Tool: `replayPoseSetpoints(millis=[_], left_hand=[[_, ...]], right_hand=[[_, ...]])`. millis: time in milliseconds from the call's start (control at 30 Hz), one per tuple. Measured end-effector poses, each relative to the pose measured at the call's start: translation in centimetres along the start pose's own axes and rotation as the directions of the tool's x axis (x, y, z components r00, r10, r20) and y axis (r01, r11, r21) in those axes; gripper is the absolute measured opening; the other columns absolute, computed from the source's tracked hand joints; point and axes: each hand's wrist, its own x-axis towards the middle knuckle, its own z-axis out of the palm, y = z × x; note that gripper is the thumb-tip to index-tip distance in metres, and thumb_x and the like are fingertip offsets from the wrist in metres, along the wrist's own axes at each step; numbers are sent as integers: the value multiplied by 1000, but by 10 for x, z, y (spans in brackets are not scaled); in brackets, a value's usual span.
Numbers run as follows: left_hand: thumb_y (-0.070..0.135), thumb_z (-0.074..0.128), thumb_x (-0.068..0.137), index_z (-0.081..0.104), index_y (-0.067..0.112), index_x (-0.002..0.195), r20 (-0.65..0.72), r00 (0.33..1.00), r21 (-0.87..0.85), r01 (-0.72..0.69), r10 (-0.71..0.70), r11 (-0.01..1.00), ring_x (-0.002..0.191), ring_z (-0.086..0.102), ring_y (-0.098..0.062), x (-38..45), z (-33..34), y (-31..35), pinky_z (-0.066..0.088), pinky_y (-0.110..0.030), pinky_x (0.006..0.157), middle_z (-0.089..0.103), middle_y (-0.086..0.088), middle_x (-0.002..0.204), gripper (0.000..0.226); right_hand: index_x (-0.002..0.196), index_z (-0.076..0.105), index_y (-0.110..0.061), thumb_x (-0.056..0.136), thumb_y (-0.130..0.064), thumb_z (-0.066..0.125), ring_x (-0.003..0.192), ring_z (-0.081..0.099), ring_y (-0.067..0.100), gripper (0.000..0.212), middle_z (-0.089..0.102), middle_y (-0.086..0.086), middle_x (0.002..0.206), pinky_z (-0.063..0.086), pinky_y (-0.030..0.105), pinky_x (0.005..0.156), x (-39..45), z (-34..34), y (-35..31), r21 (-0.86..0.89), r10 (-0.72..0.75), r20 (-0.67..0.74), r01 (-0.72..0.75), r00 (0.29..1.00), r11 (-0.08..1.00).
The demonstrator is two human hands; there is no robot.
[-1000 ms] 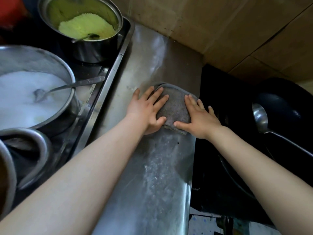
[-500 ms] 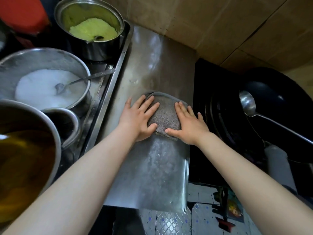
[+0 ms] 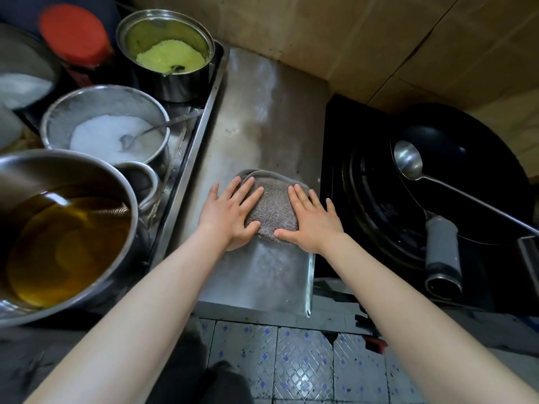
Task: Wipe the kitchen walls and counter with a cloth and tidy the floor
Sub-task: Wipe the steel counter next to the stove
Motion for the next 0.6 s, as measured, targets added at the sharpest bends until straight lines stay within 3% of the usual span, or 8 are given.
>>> replayPoseSetpoints(millis=[600], left_hand=[[57, 22, 93, -12, 31, 148, 77, 997, 31, 23, -25, 999, 146, -9, -19, -73, 13, 17, 4, -50, 115, -16, 1, 157, 70]], right_hand=[[149, -16, -24, 80, -76, 36, 146, -12, 21, 101, -15, -6, 158, -5, 47, 115, -61, 34, -24, 24, -35, -14, 36, 999, 999]])
